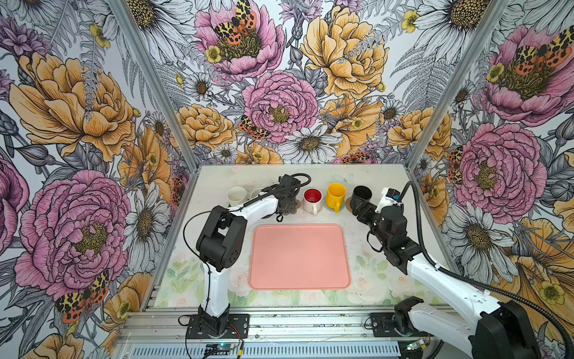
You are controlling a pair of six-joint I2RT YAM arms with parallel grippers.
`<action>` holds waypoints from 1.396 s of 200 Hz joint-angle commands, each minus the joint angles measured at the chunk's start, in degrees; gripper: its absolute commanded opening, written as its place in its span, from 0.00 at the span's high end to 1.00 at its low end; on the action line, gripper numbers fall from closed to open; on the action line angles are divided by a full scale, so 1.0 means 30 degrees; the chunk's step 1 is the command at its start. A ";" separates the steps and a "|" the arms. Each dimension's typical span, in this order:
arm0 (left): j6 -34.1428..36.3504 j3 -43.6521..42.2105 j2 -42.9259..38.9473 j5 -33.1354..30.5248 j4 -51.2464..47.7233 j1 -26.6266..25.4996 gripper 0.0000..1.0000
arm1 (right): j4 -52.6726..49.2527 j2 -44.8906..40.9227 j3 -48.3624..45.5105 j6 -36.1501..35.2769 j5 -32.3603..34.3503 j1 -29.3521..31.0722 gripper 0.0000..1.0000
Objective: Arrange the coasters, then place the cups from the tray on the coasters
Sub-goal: 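Carry the lavender-handled mug toward the paw coaster with the left gripper, then lower the lavender-handled mug onto the paw coaster beside the speckled mug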
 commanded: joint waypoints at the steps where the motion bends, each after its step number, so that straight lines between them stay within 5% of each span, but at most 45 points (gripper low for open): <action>1: 0.0379 0.0834 -0.0112 0.0171 0.1315 -0.0009 1.00 | 0.0041 0.0052 -0.0007 0.0120 -0.0279 -0.0147 0.26; 279: 0.0814 0.1377 0.0475 -0.1069 -0.0742 -0.0695 1.00 | 0.0037 0.0197 -0.0056 0.0245 -0.0871 -0.0471 0.27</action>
